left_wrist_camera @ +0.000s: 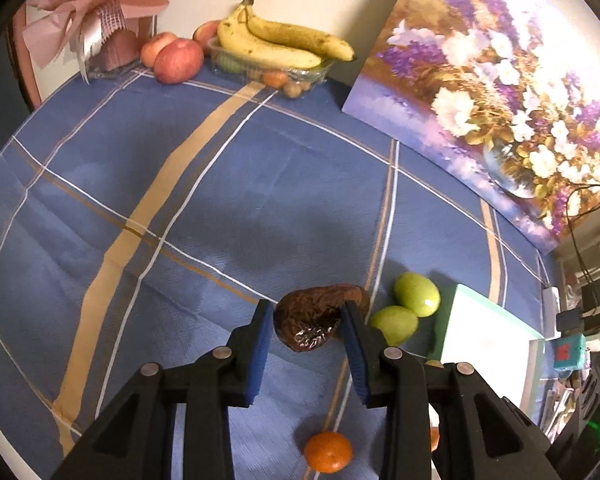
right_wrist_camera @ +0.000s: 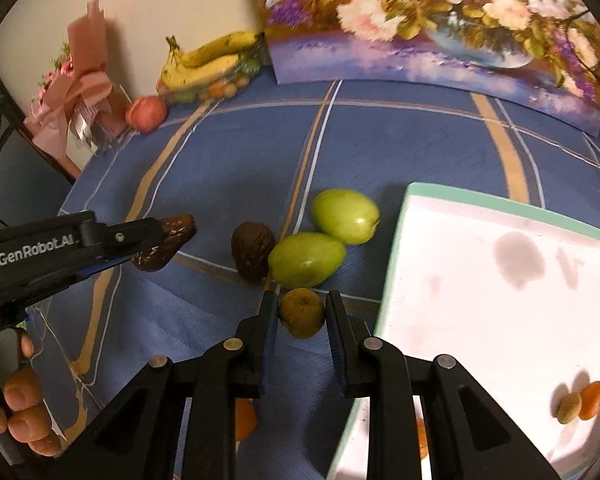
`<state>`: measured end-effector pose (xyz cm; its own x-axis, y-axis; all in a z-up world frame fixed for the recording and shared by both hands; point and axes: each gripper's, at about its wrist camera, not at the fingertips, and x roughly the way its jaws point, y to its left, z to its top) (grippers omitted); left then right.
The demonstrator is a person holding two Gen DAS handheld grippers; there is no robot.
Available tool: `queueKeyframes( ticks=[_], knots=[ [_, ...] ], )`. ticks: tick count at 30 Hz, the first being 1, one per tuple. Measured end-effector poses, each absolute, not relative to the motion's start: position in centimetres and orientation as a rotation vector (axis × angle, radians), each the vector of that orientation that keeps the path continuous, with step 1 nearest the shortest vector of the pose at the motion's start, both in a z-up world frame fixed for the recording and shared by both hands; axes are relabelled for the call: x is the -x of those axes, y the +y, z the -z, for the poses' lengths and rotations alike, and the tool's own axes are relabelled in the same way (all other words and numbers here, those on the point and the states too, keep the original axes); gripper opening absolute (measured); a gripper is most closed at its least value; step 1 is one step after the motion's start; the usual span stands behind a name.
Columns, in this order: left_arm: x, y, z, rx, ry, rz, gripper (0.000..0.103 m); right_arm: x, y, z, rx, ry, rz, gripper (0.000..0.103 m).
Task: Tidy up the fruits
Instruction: 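Close left tool on a dark brown date while right tool grasps a small olive-brown fruit, then carry the date in left tool over the tray while right tool carries its fruit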
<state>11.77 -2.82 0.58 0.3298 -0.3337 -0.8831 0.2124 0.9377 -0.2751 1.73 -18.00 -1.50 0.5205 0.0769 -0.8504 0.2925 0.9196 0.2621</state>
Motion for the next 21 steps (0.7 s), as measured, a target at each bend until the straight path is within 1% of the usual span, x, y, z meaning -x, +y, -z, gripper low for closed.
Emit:
queueKeyframes(
  ticks=[12,21],
  knots=[
    [-9.3,-3.9,-2.2,0.117,1.155,0.401,0.037,0.3,-18.8,-0.8,-0.386,0.981,0.151,0.025],
    [-7.9,-5.1,-3.3,0.104,1.134,0.439,0.037,2.5,-20.7,-1.4,-0.398,0.983,0.210,0.025]
  ],
)
